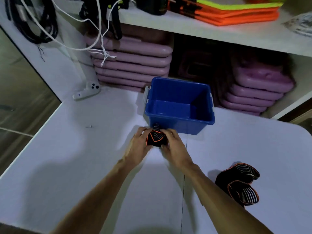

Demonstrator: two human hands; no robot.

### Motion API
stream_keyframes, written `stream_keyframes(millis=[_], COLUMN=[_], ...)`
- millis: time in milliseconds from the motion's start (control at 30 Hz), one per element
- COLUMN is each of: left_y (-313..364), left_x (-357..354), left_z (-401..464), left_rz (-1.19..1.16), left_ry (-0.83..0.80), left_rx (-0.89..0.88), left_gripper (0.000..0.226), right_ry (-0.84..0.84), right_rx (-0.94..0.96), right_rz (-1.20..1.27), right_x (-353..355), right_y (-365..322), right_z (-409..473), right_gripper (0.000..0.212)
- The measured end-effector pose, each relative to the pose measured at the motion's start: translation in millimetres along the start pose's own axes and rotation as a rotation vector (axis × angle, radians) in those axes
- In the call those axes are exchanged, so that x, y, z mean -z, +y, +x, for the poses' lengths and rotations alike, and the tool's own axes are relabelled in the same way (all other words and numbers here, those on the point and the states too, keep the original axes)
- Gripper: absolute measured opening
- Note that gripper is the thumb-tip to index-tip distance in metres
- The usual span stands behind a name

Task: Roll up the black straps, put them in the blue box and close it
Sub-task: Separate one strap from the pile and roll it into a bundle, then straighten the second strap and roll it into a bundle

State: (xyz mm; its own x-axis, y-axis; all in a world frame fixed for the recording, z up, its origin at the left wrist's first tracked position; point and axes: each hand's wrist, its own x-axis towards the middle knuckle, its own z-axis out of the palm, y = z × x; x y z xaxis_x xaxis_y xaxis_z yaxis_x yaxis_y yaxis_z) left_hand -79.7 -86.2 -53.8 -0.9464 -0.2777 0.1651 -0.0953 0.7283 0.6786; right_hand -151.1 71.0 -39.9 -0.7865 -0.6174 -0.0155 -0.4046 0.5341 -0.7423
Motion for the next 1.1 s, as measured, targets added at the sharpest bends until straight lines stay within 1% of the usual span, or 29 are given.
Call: stream_keyframes(millis=[67, 200, 267, 333, 400, 467, 533, 600, 667, 733, 867, 933, 1000, 1100], left_y=[-2, -2, 1, 6, 13, 24, 39, 58, 72, 90, 121, 139, 157, 173], left_x=[-2, -2, -1, 3, 5, 3, -3, -14, -26, -40, -61, -67, -73, -85], left_z=[4, 5, 1, -9, -25, -44, -64, -83, -97, -105, -112, -114, -115, -116], left_rz=[0.013, 0.021, 0.012, 0.012, 0.030, 0.070, 0.102, 0.114, 0.082, 0.014, -0.041, -0.077, -0.150, -0.224], left_ry=[0.010, 0.017, 0.029, 0.046, 0.070, 0.119, 0.155, 0.144, 0.089, -0.021, -0.277, -0.386, -0.457, -0.487], left_rx=[-0.002, 0.002, 0.005, 0.001, 0.025, 0.036, 0.021, -0.017, -0.058, -0.122, -0.270, -0.326, -0.301, -0.239], left_gripper=[0.053, 0.061, 0.067, 0.072, 0.074, 0.071, 0.062, 0.053, 0.047, 0.042, 0.039, 0.041, 0.047, 0.062], right_ry=[0.015, 0.056, 0.062, 0.093, 0.117, 0.129, 0.141, 0.174, 0.184, 0.220, 0.372, 0.441, 0.462, 0.392], right_rx=[0.025, 0.008, -0.026, -0.023, -0.046, -0.091, -0.092, -0.086, -0.099, -0.140, -0.249, -0.328, -0.422, -0.576], right_rz=[-0.038, 0.009, 0.061, 0.062, 0.049, 0.065, 0.050, 0.003, -0.045, -0.065, -0.086, -0.106, -0.101, -0.037], right_x=[-1, -2, -1, 1, 6, 16, 28, 46, 63, 85, 114, 119, 119, 111], right_y=[2, 2, -1, -6, -9, -12, -14, -13, -11, -4, 14, 24, 37, 51], right_z=[4, 6, -1, -11, -26, -46, -67, -90, -106, -130, -187, -215, -240, -269], right_gripper=[0.056, 0.054, 0.060, 0.066, 0.067, 0.064, 0.058, 0.049, 0.041, 0.038, 0.027, 0.024, 0.026, 0.033])
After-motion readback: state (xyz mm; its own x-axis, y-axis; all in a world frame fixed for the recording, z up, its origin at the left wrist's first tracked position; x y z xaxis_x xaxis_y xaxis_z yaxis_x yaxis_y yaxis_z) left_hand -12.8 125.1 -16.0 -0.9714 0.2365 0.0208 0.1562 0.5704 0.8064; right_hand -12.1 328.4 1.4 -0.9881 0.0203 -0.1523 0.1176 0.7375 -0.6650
